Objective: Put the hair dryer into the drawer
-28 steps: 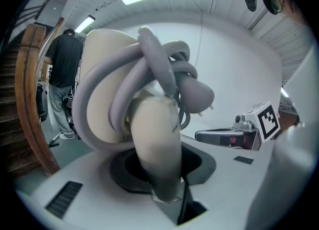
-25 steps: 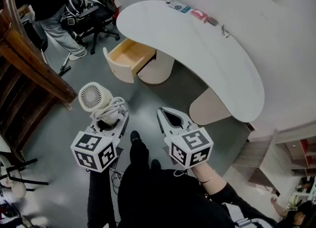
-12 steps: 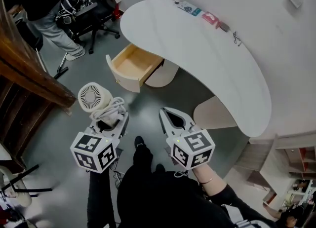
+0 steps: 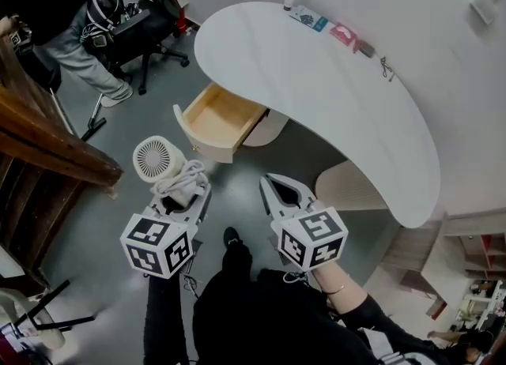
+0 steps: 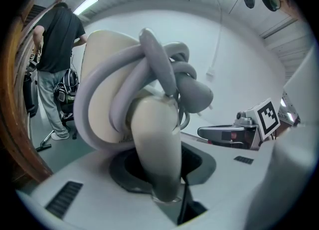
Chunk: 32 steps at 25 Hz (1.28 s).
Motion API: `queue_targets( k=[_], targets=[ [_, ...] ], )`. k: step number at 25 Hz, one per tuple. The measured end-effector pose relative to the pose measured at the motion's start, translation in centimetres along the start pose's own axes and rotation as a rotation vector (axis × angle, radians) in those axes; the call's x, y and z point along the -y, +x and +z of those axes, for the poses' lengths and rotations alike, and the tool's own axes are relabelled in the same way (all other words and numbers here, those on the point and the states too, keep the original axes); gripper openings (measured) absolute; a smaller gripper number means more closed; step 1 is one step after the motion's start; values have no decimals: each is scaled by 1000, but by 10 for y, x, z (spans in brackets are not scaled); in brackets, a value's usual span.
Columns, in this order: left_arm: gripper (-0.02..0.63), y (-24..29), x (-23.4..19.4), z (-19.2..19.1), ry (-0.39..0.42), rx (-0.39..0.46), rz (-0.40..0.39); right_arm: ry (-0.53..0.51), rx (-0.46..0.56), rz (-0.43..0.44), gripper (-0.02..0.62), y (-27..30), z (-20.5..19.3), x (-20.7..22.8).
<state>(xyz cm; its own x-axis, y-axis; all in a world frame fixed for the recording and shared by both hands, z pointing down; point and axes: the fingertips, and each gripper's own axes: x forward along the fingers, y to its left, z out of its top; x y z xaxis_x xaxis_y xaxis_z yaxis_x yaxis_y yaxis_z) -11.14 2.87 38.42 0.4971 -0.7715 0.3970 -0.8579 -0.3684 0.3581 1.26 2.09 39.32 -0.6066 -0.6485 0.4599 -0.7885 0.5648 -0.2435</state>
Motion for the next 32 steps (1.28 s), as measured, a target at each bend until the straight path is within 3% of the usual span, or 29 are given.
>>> queue_targets(
  k=[11,16,23,32],
  targets=[
    [124,23,-31,9,14,-37,-56,10,-18,-71,2,17,10,10],
    [124,38,-45,16,60,-68,-43,24,-10,-85,2,25,16,23],
    [124,61,-66,22,50,-112,-19,45,-6,-74,2,47,27,44],
    [124,98,-84,18,73,-258,-50,64,-16,-66,2,84,52,78]
  ],
)
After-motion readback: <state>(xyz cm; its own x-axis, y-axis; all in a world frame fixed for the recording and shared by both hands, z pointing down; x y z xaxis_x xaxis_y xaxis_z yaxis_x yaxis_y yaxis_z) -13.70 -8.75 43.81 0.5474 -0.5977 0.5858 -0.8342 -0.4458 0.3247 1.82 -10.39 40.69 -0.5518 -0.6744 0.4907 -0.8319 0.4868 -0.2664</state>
